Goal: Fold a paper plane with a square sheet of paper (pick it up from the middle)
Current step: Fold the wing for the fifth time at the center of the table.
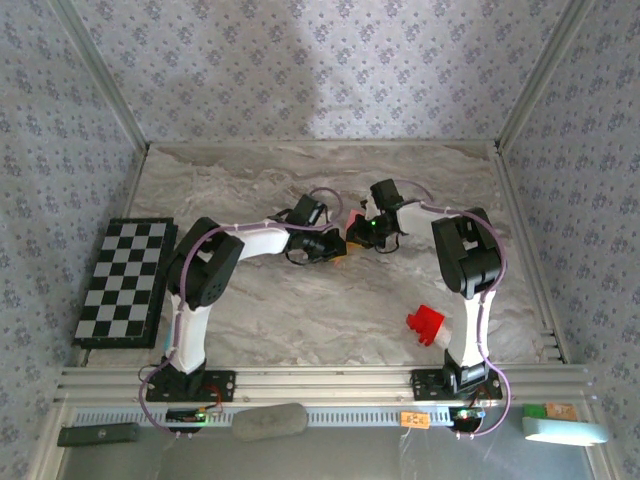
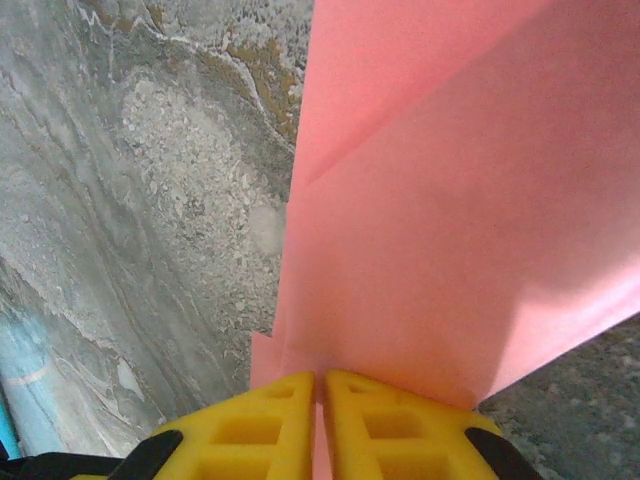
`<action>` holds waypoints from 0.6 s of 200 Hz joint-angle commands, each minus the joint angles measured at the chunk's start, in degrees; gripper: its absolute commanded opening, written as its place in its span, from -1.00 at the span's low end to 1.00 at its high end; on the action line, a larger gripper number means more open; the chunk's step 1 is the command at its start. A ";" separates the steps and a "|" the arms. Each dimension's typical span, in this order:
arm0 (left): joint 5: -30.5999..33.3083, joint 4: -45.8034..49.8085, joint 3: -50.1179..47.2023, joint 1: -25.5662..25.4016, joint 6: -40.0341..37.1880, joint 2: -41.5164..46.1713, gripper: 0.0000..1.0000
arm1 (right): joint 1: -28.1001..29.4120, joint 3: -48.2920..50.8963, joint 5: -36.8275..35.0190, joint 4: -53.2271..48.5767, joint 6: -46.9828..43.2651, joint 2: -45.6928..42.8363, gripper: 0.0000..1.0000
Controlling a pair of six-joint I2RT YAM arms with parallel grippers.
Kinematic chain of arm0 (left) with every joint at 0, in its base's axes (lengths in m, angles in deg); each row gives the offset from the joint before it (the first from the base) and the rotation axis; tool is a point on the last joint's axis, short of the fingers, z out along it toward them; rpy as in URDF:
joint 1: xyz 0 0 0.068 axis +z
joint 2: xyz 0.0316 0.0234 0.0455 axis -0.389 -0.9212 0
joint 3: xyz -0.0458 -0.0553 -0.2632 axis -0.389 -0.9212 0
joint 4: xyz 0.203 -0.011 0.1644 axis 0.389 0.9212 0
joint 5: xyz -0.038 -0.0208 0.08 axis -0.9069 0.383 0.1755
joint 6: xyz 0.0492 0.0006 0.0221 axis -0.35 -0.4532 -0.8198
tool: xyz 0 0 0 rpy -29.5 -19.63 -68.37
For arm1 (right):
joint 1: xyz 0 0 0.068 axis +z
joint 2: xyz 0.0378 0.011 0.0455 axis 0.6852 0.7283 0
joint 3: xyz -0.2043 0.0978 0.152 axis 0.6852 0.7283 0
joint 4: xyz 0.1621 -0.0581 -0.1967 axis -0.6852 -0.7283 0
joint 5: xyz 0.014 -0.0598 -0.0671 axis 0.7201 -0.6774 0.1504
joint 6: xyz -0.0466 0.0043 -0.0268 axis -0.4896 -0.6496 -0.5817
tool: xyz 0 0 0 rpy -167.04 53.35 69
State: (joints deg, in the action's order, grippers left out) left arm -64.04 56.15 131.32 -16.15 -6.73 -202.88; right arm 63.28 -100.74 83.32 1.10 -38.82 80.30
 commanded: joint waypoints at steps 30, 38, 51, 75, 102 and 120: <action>2.77 3.46 1.56 -0.02 -2.64 -2.05 -0.89 | 0.36 -0.29 -4.67 -5.86 -1.56 3.62 -0.71; 2.91 3.25 1.22 0.05 -2.51 -2.16 -0.90 | 0.39 -0.45 -4.83 -6.19 -1.69 3.71 -0.71; 3.12 2.98 0.59 0.24 -2.42 -2.26 -0.90 | 0.40 -0.64 -4.93 -6.59 -1.91 3.89 -0.71; 3.02 2.45 -0.89 0.31 -2.12 -2.46 -0.92 | 0.46 -1.09 -5.26 -7.41 -2.13 4.24 -0.71; 3.10 2.16 -2.72 0.29 -1.93 -2.43 -0.94 | 0.60 -1.70 -5.81 -8.56 -2.44 4.64 -0.71; 3.05 2.35 -3.94 0.42 -1.90 -2.28 -0.95 | 0.63 -2.11 -6.25 -9.38 -2.65 4.91 -0.71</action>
State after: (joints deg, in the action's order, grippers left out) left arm -62.37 55.41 130.12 -16.11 -7.84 -204.17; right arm 63.46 -103.12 82.76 -2.36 -39.85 81.28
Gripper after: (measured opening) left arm 0.042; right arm 0.145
